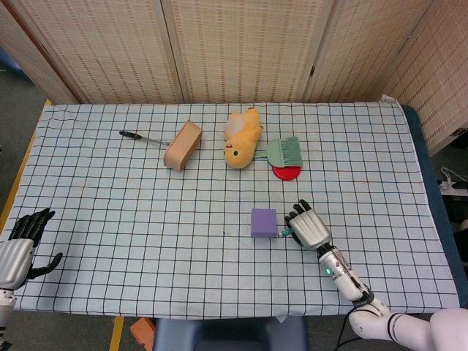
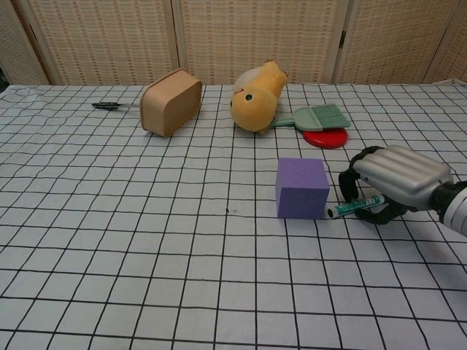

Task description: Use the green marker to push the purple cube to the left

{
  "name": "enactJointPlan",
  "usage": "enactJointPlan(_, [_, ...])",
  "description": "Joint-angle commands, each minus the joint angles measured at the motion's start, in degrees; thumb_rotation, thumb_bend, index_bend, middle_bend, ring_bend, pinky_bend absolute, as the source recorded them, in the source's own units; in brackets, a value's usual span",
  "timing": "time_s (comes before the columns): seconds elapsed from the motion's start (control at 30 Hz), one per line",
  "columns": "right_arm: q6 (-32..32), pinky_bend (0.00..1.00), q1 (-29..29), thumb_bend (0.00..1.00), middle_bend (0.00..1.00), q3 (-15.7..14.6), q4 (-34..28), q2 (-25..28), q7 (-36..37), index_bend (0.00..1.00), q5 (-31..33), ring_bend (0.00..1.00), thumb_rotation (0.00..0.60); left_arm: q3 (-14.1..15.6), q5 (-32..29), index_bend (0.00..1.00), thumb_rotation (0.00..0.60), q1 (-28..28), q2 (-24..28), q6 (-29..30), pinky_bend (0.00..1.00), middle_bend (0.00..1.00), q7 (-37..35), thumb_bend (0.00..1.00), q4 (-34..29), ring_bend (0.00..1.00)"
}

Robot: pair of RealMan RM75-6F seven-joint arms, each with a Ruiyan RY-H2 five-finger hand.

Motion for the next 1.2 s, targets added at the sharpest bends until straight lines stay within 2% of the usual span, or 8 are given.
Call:
enactJointPlan(0.03, [0.1,0.19,-0.1,0.31,0.5,-0.3,-0.6,0.3,-1.3,0.52,0.2,0.24,0.6,-0.1,-0.6,0.0,0.6,-0.1,0.3,-0.6,0.04,0.0,-0.3,0.34,-0.2,0.0])
enactJointPlan(0.43, [-0.6,0.26,-0.7,0.32,0.54,-1.2,-2.5,1.2,-4.9,0.55,1.7,0.31,0.6,-0.3,-0.7,0.0,0.6,0.1,0.2,0.0,0.04,0.0,-0.7,0.35,-0.2,0.0])
enactJointPlan(0.7, [-0.2,0.44,-1.1,0.35,0.68,-1.6,-3.0,1.5,-5.2,0.71,1.8,0.47,0.6,-0.5,-1.3,0.0,0.6,0.2,0.1,-0.1,0.04,0.0,0.0,0.37,-0.6,0.0])
enactJointPlan(0.93, [1.7,0.56,-1.7,0.39,0.84,-1.3,-2.6,1.3,-4.8,0.92,1.6,0.63,0.6,-0.6,-1.6,0.0,0.6,0.1,0.0,-0.4,0.04,0.0,0.5,0.37,-0.6,0.0])
enactJointPlan(1.1, [4.0,0.61,-2.5,0.42,0.89,-0.7,-2.1,1.4,-3.0,0.99,1.6,0.67,0.6,-0.7,-1.7,0.0,0.6,0.2,0.0,-0.3,0.04,0.0,0.8,0.37,-0.7,0.0])
enactJointPlan(1.2, [4.6,0.62,-2.7,0.43,0.9,-0.1,-2.2,1.9,-2.9,1.0,2.0,0.68,0.6,-0.7,-1.7,0.0,0.6,0.2,0.0,-0.2,0.04,0.0,0.9,0.37,-0.7,0.0])
